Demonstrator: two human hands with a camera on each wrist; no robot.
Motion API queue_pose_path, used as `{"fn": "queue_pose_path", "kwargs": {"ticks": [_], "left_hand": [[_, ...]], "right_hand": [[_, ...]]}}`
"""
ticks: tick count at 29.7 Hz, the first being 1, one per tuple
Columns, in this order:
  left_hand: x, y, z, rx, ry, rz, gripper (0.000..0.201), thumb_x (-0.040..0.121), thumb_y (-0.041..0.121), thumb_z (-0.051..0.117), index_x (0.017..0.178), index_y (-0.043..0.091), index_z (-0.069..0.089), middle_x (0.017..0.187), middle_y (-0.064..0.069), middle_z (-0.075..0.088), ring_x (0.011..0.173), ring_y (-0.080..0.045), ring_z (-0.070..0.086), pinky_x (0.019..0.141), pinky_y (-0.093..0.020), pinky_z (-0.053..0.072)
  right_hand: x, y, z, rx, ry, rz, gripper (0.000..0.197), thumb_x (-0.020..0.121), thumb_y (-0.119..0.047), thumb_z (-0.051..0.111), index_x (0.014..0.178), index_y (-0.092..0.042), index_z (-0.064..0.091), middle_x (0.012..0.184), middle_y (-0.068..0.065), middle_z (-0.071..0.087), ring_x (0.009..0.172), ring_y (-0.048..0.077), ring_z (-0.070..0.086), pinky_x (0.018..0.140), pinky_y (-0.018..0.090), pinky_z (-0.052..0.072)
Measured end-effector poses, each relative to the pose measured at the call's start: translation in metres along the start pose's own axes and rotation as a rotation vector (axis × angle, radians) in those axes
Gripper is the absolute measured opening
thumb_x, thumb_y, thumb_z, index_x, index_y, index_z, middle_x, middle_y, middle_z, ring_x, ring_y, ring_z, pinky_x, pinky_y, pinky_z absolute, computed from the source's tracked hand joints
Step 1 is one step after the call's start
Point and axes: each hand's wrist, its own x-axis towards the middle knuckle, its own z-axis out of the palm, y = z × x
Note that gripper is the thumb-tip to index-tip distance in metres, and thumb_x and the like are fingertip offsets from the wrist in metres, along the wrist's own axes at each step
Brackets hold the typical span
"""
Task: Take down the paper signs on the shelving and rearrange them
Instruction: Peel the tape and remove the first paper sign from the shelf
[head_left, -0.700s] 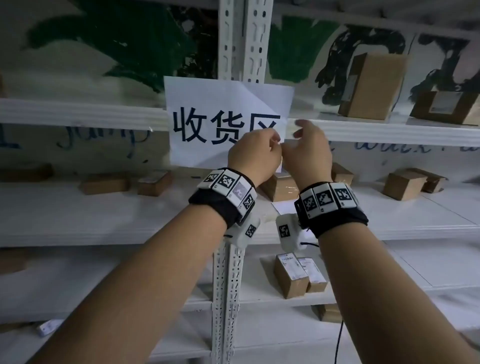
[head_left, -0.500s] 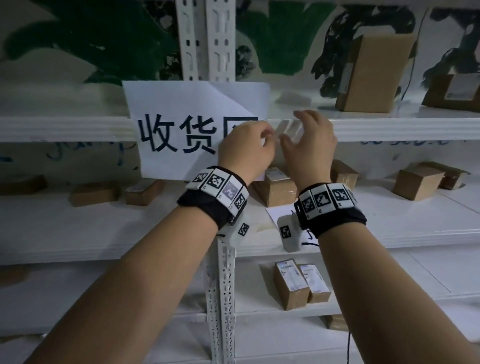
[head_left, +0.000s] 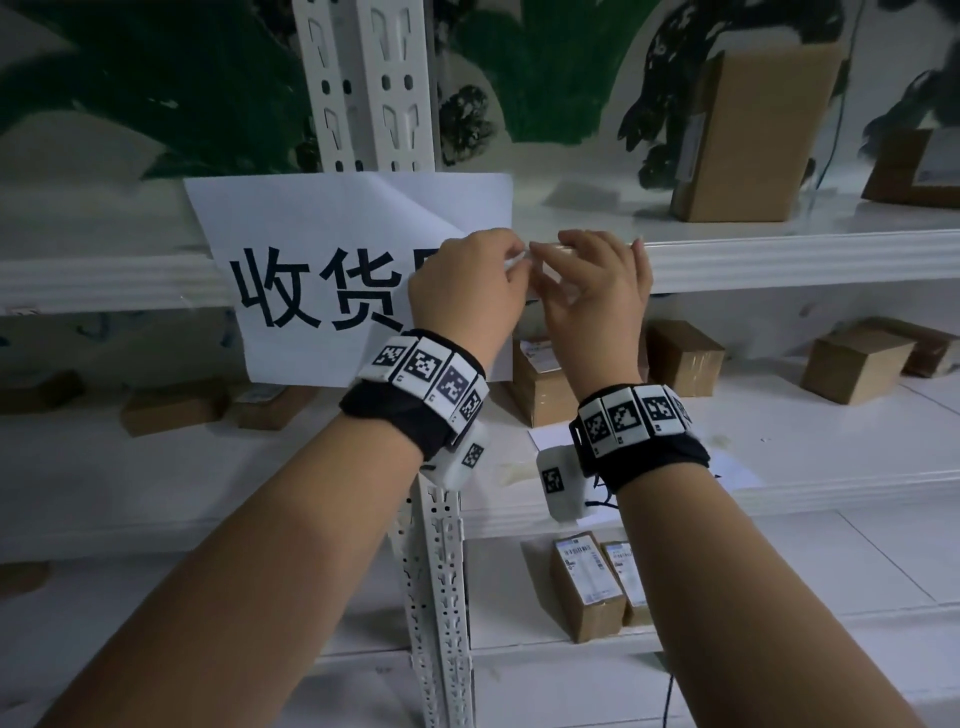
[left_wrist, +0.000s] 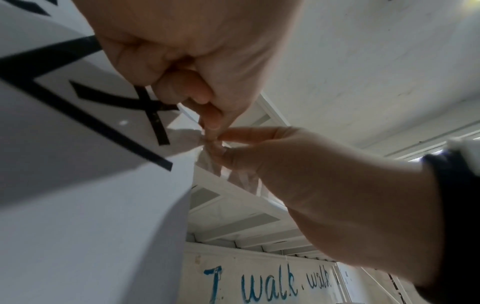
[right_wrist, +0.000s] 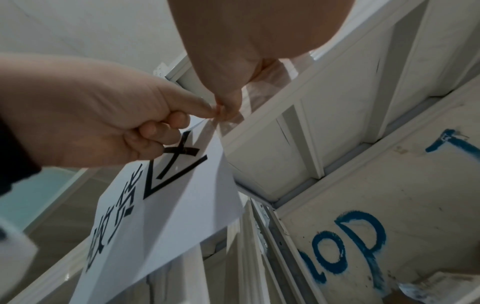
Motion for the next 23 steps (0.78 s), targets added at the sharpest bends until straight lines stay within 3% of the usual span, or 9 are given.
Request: {"fn": "queue_pose_path", "kwargs": {"ticks": [3, 6, 12, 18, 23], "left_hand": [[0.003, -0.004, -0.003, 0.053, -0.034, 0.028, 0.023, 0.100, 0.036, 0.058, 0.112, 0.031, 0.077, 0.102, -0.002, 0.078, 0.095, -0.031, 0.072, 0.080, -0.041, 0.060], [0.006, -0.004, -0.007, 0.123, -0.079, 0.046, 0.025, 0.093, 0.025, 0.061, 0.111, 0.032, 0.077, 0.102, -0.002, 0.077, 0.094, -0.033, 0.072, 0.078, -0.038, 0.058], [0.013, -0.003, -0.014, 0.132, -0.058, 0.082, 0.025, 0.093, 0.028, 0.066, 0.115, 0.036, 0.077, 0.107, 0.001, 0.078, 0.098, -0.028, 0.072, 0.079, -0.035, 0.054], [0.014, -0.007, -0.011, 0.068, -0.060, 0.039, 0.026, 0.094, 0.030, 0.068, 0.116, 0.037, 0.078, 0.111, 0.006, 0.078, 0.102, -0.024, 0.072, 0.084, -0.036, 0.056], [0.014, -0.005, -0.006, 0.084, -0.098, 0.048, 0.028, 0.091, 0.030, 0.066, 0.117, 0.037, 0.074, 0.108, 0.003, 0.078, 0.101, -0.028, 0.071, 0.081, -0.035, 0.051]], "right_hand": [[-0.005, -0.001, 0.002, 0.014, 0.020, -0.008, 0.015, 0.098, -0.033, 0.073, 0.108, -0.033, 0.084, 0.127, -0.001, 0.075, 0.130, 0.025, 0.063, 0.127, 0.054, 0.024], [-0.010, -0.007, 0.004, 0.030, 0.053, 0.029, 0.010, 0.094, -0.032, 0.076, 0.096, -0.036, 0.085, 0.130, -0.003, 0.073, 0.136, 0.022, 0.060, 0.122, 0.055, 0.027], [-0.013, -0.013, 0.001, -0.040, 0.011, 0.077, 0.016, 0.091, -0.027, 0.077, 0.101, -0.039, 0.081, 0.137, -0.008, 0.067, 0.142, 0.017, 0.053, 0.101, 0.048, 0.028], [-0.007, -0.021, 0.002, -0.098, -0.017, 0.120, 0.018, 0.090, -0.021, 0.075, 0.097, -0.037, 0.080, 0.129, -0.006, 0.065, 0.132, 0.019, 0.056, 0.097, 0.051, 0.030], [0.001, -0.026, 0.002, -0.173, -0.026, 0.144, 0.017, 0.088, -0.019, 0.078, 0.092, -0.035, 0.080, 0.116, -0.005, 0.066, 0.119, 0.024, 0.059, 0.087, 0.039, 0.019]]}}
